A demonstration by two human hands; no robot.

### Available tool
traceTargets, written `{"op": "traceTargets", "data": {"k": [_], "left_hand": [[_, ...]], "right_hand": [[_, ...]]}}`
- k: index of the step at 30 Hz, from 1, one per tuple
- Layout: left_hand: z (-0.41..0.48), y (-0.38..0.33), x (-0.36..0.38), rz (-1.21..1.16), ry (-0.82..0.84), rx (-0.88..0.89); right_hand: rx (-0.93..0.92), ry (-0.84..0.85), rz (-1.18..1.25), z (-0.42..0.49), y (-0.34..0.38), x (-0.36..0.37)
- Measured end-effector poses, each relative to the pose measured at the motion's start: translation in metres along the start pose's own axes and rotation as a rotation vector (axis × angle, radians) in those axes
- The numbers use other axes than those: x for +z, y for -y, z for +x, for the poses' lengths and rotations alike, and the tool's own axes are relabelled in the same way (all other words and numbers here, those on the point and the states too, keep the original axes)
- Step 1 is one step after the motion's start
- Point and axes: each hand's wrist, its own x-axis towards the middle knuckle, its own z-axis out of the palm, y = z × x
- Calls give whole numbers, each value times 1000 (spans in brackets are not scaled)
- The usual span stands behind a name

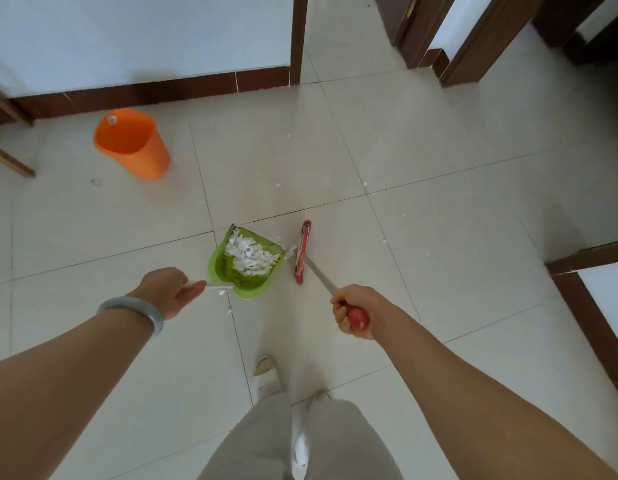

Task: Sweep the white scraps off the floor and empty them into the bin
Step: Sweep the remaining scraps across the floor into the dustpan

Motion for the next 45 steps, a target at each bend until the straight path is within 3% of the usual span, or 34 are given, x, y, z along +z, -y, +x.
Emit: {"op": "traceTargets", "data": {"k": [9, 21, 28, 35, 45], "left_hand": [[38, -60, -29, 108, 9, 62], [88, -196, -47, -91, -39, -25], [103, -256, -41, -156, -62, -50], [101, -261, -46, -213, -96, -102], [101, -238, -53, -239, -115, -192]], "right_hand": [[-76, -165, -27, -12, 15, -93], [-70, -380, 6, -2, 83, -311], [-60, -396, 31, 28, 110, -387], [-47, -356, -34, 60, 145, -391], [-20, -311, -367, 74, 173, -289]]}}
